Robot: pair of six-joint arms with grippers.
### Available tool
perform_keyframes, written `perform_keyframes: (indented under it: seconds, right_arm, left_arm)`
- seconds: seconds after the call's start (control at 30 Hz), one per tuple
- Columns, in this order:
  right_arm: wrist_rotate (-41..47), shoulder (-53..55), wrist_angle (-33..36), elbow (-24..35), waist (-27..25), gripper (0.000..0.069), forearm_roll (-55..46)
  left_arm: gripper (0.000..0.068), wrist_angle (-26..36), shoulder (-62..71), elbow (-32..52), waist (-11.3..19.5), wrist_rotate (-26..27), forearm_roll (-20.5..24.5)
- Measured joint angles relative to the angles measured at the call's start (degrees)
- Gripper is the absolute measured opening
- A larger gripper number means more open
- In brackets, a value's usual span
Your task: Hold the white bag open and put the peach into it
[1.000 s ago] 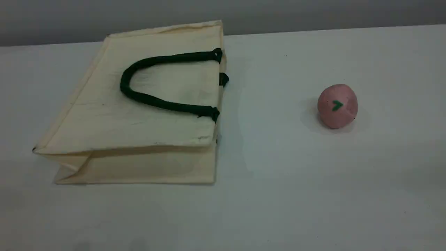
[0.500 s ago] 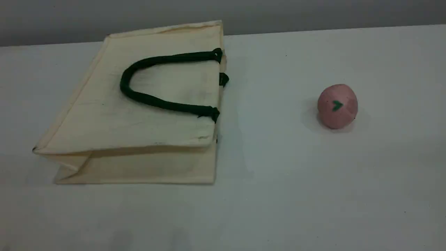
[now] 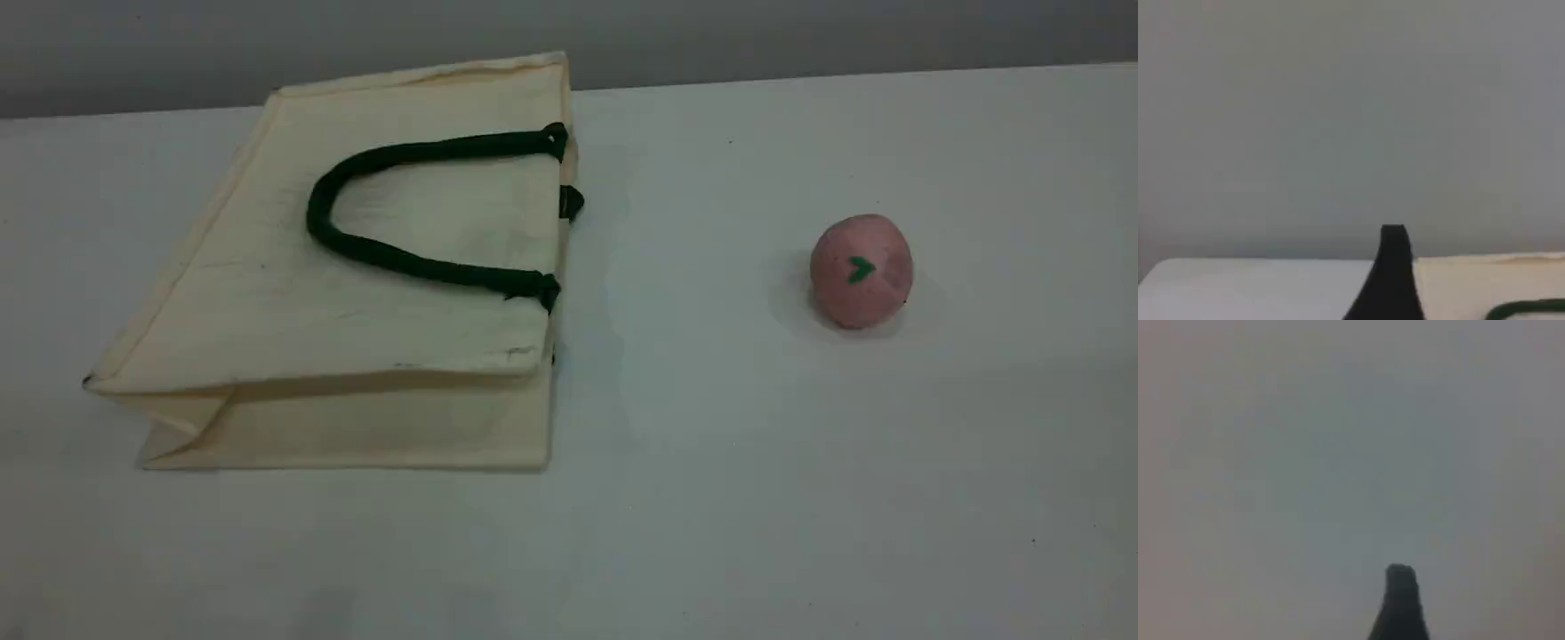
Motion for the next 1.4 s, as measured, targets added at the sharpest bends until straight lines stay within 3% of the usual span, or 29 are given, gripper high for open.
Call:
perform_keyframes:
  seconds: [0.27, 0.5, 0.67, 0.8, 0.9, 1.1, 1.27, 1.4]
  right_arm:
    - [0.32, 0.0, -3.65, 0.0, 0.0, 0.0503, 0.0]
    - [5.88, 0.0, -3.31, 0.0, 0.0, 0.0503, 2.01]
    - [7.46, 0.0, -6.64, 0.0, 0.0, 0.0503, 3.01]
    - [8.37, 0.0, -6.79, 0.0, 0.0, 0.0503, 3.01]
    - [8.5, 0.0, -6.0, 0.0, 0.0, 0.0503, 3.01]
    - [8.55, 0.0, -4.03, -5.19, 0.05, 0.0503, 2.58]
    - [8.35, 3.0, 1.87, -10.84, 0.05, 0.0503, 2.29]
    - [8.35, 6.42, 5.06, -14.61, 0.09, 0.0503, 2.29]
  left_arm:
    - [0.0581, -2.75, 0.0, 0.0, 0.0, -0.18, -0.11]
    - [0.0581, -3.08, 0.0, 0.0, 0.0, -6.87, -0.23]
    - [0.0579, -8.15, 0.0, 0.0, 0.0, -8.64, -0.17]
    - [0.0559, -7.75, 0.0, 0.0, 0.0, -7.99, 0.04]
    - [0.0543, -8.46, 0.0, 0.0, 0.0, -4.35, 0.1]
    - [0.0524, -11.45, 0.0, 0.0, 0.0, -4.16, 0.1]
    - [0.0519, -12.34, 0.0, 0.0, 0.0, -4.26, 0.05]
    - [0.0519, -12.33, 0.0, 0.0, 0.0, -8.51, -0.14]
